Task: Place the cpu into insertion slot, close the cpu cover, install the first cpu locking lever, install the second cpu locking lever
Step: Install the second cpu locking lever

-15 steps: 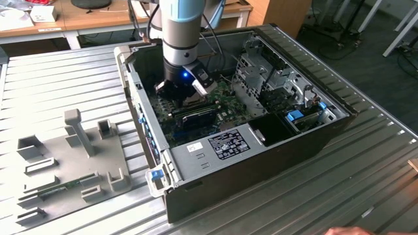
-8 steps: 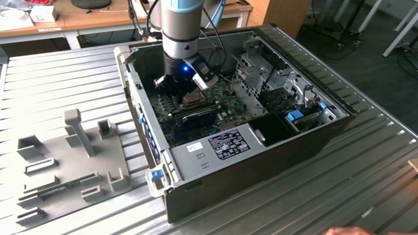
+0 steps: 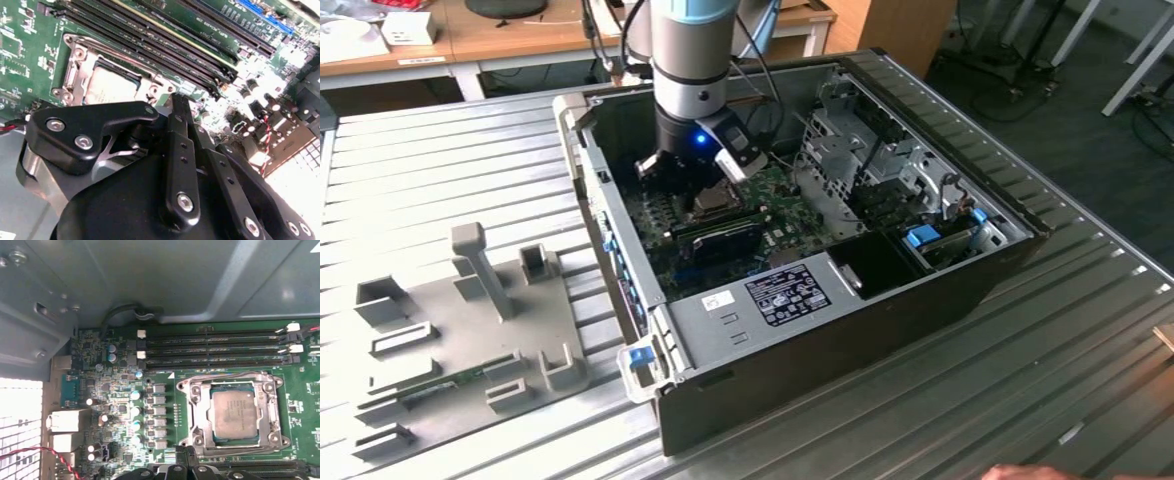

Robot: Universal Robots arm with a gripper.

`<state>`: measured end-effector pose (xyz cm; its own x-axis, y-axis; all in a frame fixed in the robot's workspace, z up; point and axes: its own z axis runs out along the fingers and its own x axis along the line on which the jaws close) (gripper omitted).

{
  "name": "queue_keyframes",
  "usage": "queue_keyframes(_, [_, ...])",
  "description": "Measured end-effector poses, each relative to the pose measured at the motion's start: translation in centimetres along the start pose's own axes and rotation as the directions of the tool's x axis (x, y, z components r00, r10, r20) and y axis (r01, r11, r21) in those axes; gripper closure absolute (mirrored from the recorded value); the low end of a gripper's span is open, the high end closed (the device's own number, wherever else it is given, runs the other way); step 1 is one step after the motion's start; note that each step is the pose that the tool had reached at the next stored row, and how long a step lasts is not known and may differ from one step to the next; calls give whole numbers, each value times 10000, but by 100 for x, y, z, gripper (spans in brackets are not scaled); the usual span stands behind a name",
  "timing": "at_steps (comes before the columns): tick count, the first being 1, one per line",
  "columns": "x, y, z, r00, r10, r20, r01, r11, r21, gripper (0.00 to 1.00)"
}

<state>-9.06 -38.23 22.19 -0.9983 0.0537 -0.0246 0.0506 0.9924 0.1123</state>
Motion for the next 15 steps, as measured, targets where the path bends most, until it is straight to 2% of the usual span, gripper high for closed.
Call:
queue_keyframes(10, [-288,42,17,10000,30,4,-30,10000,0,89])
queue_keyframes(15, [-337,164,43,10000,32,5,-32,10000,0,89])
